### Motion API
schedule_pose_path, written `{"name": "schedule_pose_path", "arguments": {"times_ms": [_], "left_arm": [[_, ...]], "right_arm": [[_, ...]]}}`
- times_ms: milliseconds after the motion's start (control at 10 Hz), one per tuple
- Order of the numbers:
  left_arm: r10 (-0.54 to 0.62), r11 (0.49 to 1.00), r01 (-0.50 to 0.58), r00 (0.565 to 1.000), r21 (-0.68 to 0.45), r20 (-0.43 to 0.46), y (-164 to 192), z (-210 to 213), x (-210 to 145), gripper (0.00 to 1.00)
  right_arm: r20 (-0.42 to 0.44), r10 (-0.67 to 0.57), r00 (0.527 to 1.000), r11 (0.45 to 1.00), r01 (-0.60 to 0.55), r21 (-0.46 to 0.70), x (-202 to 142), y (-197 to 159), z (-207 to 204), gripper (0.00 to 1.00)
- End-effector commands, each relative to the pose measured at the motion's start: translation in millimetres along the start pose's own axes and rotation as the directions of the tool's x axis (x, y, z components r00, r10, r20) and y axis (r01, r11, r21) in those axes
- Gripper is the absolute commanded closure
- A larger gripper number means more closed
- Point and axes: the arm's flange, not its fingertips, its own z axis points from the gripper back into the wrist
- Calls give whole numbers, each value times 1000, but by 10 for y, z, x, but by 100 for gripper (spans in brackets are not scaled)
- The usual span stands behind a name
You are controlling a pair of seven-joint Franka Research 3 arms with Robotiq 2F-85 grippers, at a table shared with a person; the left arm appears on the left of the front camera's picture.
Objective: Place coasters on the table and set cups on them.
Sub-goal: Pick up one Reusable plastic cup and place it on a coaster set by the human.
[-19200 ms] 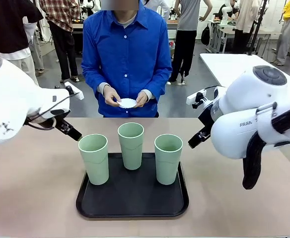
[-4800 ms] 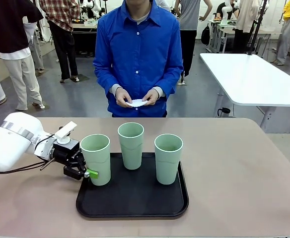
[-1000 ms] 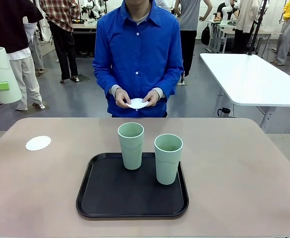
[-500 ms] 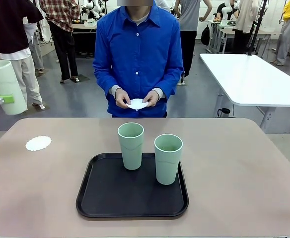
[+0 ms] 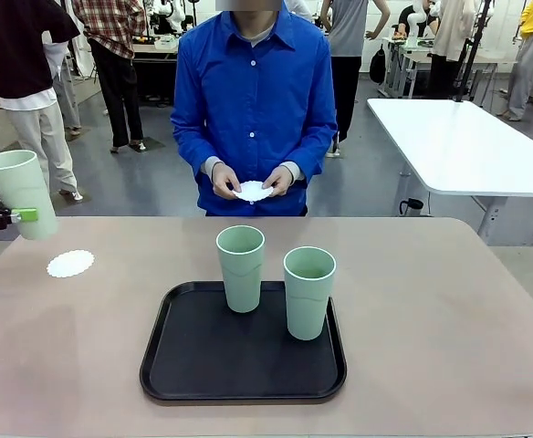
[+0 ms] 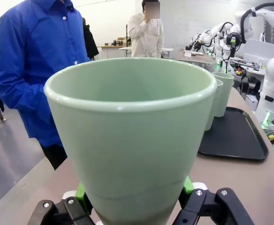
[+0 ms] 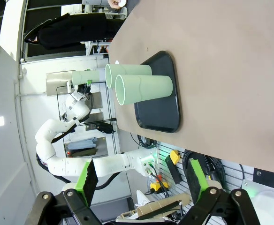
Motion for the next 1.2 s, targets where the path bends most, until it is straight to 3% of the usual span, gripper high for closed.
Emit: {"name": "schedule_pose_path", "arguments": {"times_ms": [0, 600, 1100], "left_arm": [[-15, 999, 15, 1000, 34, -1, 188, -93, -121, 16], [25, 999, -24, 1000, 28, -12, 346, -384, -576, 16], [69, 998, -69, 997, 16, -17, 288, -382, -656, 16]], "right_arm": [[1, 8, 1000, 1000, -8, 13, 4, -4, 1, 0], [1, 8, 1000, 1000, -8, 13, 4, -4, 1, 0], [1, 8, 1000, 1000, -8, 13, 4, -4, 1, 0]]}}
